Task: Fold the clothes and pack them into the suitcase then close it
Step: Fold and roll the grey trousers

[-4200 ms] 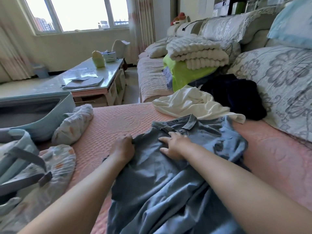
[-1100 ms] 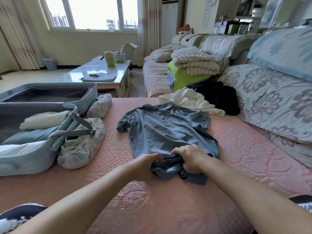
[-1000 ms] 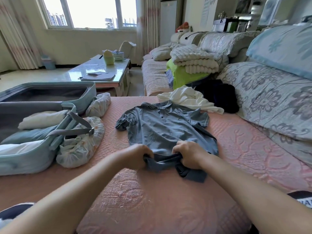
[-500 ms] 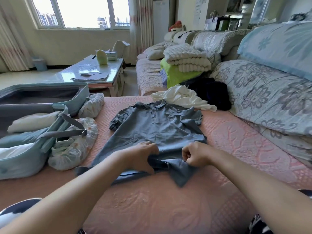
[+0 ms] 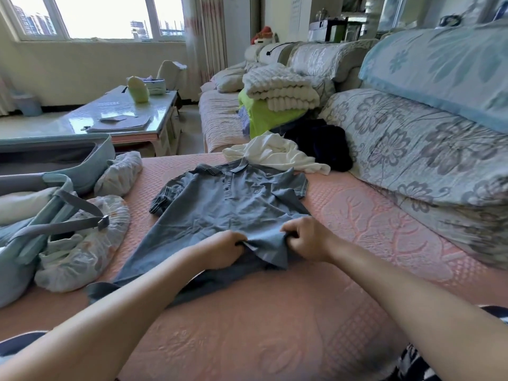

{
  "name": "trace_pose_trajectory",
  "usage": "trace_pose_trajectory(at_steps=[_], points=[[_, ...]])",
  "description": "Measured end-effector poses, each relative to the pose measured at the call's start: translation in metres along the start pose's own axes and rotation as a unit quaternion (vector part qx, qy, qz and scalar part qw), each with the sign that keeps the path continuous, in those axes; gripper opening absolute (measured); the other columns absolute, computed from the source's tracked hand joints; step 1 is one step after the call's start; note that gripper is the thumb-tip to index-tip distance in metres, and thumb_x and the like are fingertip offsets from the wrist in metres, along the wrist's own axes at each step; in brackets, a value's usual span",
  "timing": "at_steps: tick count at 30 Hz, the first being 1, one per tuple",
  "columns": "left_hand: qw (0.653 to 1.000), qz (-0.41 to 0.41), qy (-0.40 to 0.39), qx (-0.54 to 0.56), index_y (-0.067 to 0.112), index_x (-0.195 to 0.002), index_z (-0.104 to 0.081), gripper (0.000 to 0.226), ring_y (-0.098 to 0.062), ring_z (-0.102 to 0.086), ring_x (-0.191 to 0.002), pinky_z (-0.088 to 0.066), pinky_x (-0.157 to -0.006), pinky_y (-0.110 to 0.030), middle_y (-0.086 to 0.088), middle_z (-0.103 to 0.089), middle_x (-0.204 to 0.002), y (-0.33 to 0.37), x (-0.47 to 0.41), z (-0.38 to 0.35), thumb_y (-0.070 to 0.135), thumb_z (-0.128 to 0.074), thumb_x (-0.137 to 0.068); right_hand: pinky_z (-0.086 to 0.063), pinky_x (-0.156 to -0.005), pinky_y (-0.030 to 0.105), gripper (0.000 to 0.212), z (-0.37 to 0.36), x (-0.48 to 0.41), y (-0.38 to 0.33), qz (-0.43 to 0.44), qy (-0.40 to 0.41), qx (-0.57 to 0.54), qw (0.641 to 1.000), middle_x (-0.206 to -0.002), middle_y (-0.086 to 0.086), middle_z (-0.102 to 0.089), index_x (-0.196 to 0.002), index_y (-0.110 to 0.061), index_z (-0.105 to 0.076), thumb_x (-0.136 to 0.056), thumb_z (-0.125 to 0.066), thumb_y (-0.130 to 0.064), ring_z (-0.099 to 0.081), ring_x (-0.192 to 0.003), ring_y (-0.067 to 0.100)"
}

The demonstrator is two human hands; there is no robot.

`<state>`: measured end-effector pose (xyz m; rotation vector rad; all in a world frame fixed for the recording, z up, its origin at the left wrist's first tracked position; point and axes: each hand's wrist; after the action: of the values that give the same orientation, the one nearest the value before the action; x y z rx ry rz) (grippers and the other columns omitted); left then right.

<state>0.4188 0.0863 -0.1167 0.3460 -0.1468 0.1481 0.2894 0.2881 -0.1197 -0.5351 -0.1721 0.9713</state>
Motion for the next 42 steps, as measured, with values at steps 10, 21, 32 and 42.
trace_pose_trajectory(at_steps=[10,21,32,42], points=[[0.894,-0.016,-0.370,0.251,0.013,-0.130,-0.057,0.032,-0.020,-0.071,-0.093,-0.054,-0.076,-0.027,-0.002,-0.073,-0.105,0.049,0.000,-0.001,0.016,-0.057,-0.098,-0.048,-0.060,0.028,0.033,0.031,0.002,0.013,-0.171,-0.200,-0.078,0.962,-0.089,0.005,-0.075,-0.090,-0.021,-0.074,-0.086,-0.046,-0.004,-0.066,-0.065,0.021],[0.991,0.005,0.085,0.103,0.022,-0.118,-0.067,0.027,-0.016,-0.062,-0.090,-0.047,-0.079,-0.021,0.002,-0.068,-0.108,0.040,-0.126,0.011,0.019,-0.053,-0.096,-0.050,-0.086,0.031,0.028,0.048,-0.085,0.091,-0.221,0.047,0.112,0.968,-0.119,-0.005,-0.067,-0.101,-0.035,-0.067,-0.089,-0.048,-0.018,-0.063,-0.106,0.022],[0.985,-0.022,0.165,0.046,0.019,-0.142,-0.044,0.043,-0.026,-0.037,-0.135,-0.033,-0.109,-0.036,-0.005,-0.043,-0.145,0.029,-0.242,-0.017,0.020,-0.046,-0.099,-0.053,-0.082,0.035,0.025,0.026,-0.163,0.173,-0.093,0.066,0.115,0.987,-0.112,-0.001,-0.070,-0.103,-0.028,-0.074,-0.090,-0.058,-0.014,-0.065,-0.100,0.025],[0.985,-0.055,0.128,-0.106,0.035,-0.119,-0.064,0.036,-0.023,-0.049,-0.125,-0.040,-0.103,-0.038,0.003,-0.057,-0.132,0.038,-0.304,-0.024,0.050,-0.040,-0.097,-0.037,-0.099,0.026,0.030,0.072,-0.145,0.224,-0.122,0.072,0.191,0.971,-0.099,-0.009,-0.075,-0.092,-0.029,-0.079,-0.079,-0.060,-0.010,-0.063,-0.101,0.015]])
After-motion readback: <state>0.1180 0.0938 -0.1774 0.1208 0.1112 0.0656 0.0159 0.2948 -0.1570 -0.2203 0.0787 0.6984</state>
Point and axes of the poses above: each hand's wrist, its own x-axis away from the middle knuckle, its own z-axis out of the back of the hand, y = z × x
